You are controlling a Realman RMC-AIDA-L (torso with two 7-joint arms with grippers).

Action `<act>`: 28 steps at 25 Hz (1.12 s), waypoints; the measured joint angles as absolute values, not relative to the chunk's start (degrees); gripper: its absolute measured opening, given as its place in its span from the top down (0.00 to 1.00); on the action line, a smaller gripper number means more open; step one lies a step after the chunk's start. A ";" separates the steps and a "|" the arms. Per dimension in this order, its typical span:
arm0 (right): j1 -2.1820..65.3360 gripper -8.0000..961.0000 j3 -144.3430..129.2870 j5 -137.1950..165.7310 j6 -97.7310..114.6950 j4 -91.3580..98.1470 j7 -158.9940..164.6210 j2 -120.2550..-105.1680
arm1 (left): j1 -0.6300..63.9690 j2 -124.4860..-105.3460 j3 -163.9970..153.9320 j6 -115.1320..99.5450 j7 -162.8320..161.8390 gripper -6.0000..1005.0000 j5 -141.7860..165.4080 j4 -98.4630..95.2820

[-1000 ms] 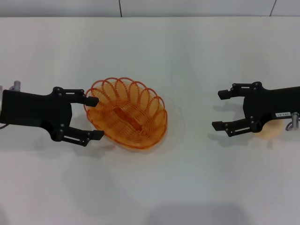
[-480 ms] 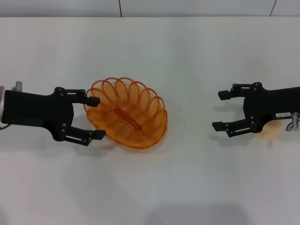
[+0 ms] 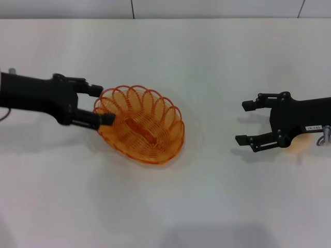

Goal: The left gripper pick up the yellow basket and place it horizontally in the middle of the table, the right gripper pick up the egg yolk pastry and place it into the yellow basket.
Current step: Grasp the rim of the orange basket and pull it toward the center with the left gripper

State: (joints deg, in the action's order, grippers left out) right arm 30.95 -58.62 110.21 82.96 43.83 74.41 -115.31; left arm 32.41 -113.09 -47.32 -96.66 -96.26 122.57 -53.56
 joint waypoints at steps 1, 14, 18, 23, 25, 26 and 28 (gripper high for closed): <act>30.91 0.09 -58.62 110.18 82.97 43.86 74.12 -115.31 | 32.44 -113.42 -47.30 -96.74 -102.39 0.13 124.13 -57.22; 31.08 0.09 -58.38 109.94 83.56 44.30 73.89 -115.31 | 41.55 -113.08 -48.00 -95.74 -127.22 0.13 143.38 -64.76; 31.26 0.09 -58.64 109.51 83.56 44.36 73.85 -115.36 | 45.69 -113.37 -48.25 -93.97 -128.45 0.13 148.37 -61.27; 31.28 0.09 -58.64 109.29 83.57 44.38 73.84 -115.38 | 48.99 -114.11 -50.90 -89.40 -129.12 0.13 152.80 -54.97; 31.30 0.09 -58.63 109.26 83.57 44.39 73.82 -115.39 | 49.59 -114.54 -51.97 -87.06 -129.08 0.14 153.61 -52.87; 31.32 0.09 -58.63 109.25 83.58 44.40 73.79 -115.40 | 49.79 -114.70 -52.41 -86.20 -129.03 0.15 153.79 -51.88; 31.37 0.09 -58.62 109.21 83.59 44.44 73.69 -115.40 | 50.18 -114.89 -53.33 -84.32 -128.94 0.16 153.93 -49.75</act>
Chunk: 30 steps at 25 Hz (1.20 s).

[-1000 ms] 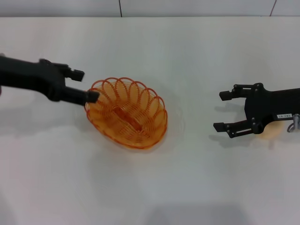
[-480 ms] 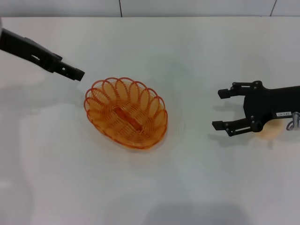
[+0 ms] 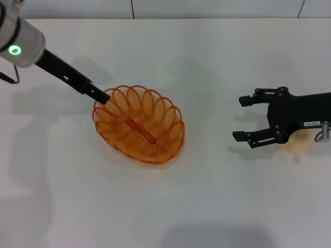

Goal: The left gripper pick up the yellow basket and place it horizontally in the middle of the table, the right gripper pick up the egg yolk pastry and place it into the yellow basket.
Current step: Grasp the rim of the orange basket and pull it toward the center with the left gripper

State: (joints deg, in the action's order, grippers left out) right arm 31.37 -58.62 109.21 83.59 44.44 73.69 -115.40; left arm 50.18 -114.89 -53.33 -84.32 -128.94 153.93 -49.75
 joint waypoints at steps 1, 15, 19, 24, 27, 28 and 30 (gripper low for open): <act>31.38 0.09 -58.62 109.19 83.59 44.46 73.65 -115.40 | 50.31 -114.97 -53.64 -83.51 -128.89 0.16 153.96 -48.89; 31.34 0.09 -58.62 109.03 83.59 44.26 73.21 -115.40 | 50.71 -116.65 -53.97 -74.95 -125.84 0.22 153.32 -42.07; 31.37 0.09 -58.62 108.94 83.58 44.24 73.21 -115.40 | 51.00 -116.72 -53.97 -74.18 -125.07 0.24 152.97 -40.60; 31.23 0.09 -58.62 108.59 83.60 44.21 73.21 -115.40 | 51.66 -116.75 -53.96 -72.54 -124.76 0.27 153.00 -38.51; 31.15 0.09 -58.62 108.51 83.64 44.23 73.21 -115.40 | 51.77 -116.92 -53.96 -72.24 -124.38 0.38 152.98 -38.32; 31.14 0.09 -58.62 108.50 83.65 44.23 73.21 -115.40 | 51.76 -116.92 -53.96 -72.22 -124.31 0.42 152.96 -38.32; 31.08 0.09 -58.62 108.50 83.67 44.29 73.22 -115.40 | 51.77 -116.94 -53.96 -72.17 -124.21 0.50 152.90 -38.30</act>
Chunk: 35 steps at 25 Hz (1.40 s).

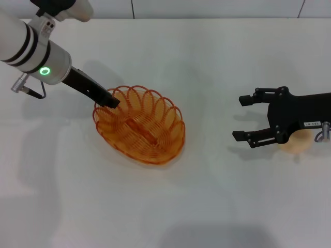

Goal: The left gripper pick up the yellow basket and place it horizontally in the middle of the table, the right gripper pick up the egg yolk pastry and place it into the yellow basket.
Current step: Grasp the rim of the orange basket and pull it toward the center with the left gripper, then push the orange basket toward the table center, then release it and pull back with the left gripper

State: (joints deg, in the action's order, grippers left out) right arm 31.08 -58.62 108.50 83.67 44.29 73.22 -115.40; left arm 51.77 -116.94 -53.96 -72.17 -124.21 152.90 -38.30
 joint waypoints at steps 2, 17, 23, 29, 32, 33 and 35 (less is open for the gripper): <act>30.99 0.09 -58.62 108.50 83.67 44.35 73.23 -115.40 | 51.77 -116.97 -53.96 -72.14 -124.13 0.73 152.90 -38.28; 30.99 0.09 -58.38 108.51 83.67 44.51 73.49 -115.32 | 50.55 -117.40 -53.64 -74.32 -123.96 0.89 146.93 -39.28; 30.87 0.09 -58.11 108.54 83.67 45.13 73.24 -115.31 | 48.23 -118.78 -53.85 -78.74 -129.62 0.90 145.49 -44.64; 30.73 0.09 -58.08 108.54 83.67 46.06 73.26 -115.18 | 47.15 -119.26 -54.30 -80.38 -139.06 0.92 144.65 -47.07; 30.69 0.09 -58.27 108.53 83.67 46.39 73.18 -115.13 | 46.50 -119.26 -54.61 -80.43 -143.15 0.92 143.80 -47.95; 30.68 0.09 -58.32 108.53 83.67 46.47 73.15 -115.11 | 46.29 -119.26 -54.64 -80.40 -144.36 0.92 143.29 -48.10; 30.67 0.09 -58.45 108.62 83.72 46.82 73.06 -115.06 | 46.03 -119.27 -54.65 -80.17 -146.82 0.92 142.13 -48.10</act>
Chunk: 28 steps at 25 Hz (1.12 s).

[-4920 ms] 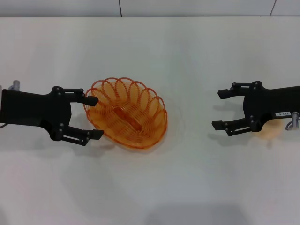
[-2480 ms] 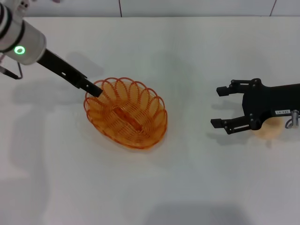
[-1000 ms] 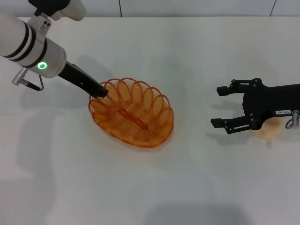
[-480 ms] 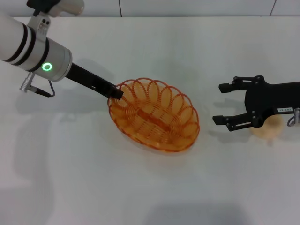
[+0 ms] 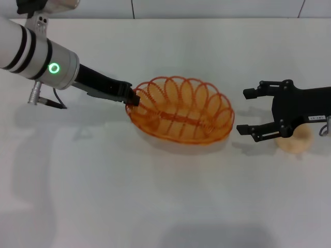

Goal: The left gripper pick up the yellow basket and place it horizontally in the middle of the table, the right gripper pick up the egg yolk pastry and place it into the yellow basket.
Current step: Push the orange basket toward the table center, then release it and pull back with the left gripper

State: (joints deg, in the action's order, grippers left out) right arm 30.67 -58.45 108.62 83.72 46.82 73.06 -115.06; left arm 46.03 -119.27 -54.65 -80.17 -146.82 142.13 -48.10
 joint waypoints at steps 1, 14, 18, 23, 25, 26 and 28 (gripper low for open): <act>30.67 0.09 -58.45 108.62 83.72 46.82 73.06 -115.06 | 46.00 -119.28 -54.66 -80.04 -148.03 0.92 141.73 -48.03; 30.45 0.09 -58.62 109.07 86.47 48.98 72.02 -114.96 | 46.17 -119.36 -61.68 -78.51 -162.64 0.92 139.53 -45.85; 29.50 0.09 -58.62 109.05 87.10 50.13 71.54 -115.02 | 46.04 -119.36 -64.64 -76.29 -164.89 0.92 139.61 -45.37; 29.32 0.09 -58.62 109.09 87.72 50.46 71.38 -115.10 | 46.05 -119.39 -64.96 -74.43 -165.53 0.92 139.42 -44.32; 29.33 0.09 -58.62 109.09 87.82 50.47 71.37 -115.07 | 46.03 -119.42 -64.97 -73.99 -165.64 0.91 139.22 -44.20; 29.33 0.09 -58.62 109.09 87.85 50.46 71.34 -115.05 | 46.05 -119.42 -64.98 -73.84 -165.67 0.91 138.99 -44.13; 29.32 0.09 -58.62 109.09 87.90 50.46 71.21 -115.05 | 46.19 -119.36 -65.00 -73.72 -165.63 0.91 138.20 -43.78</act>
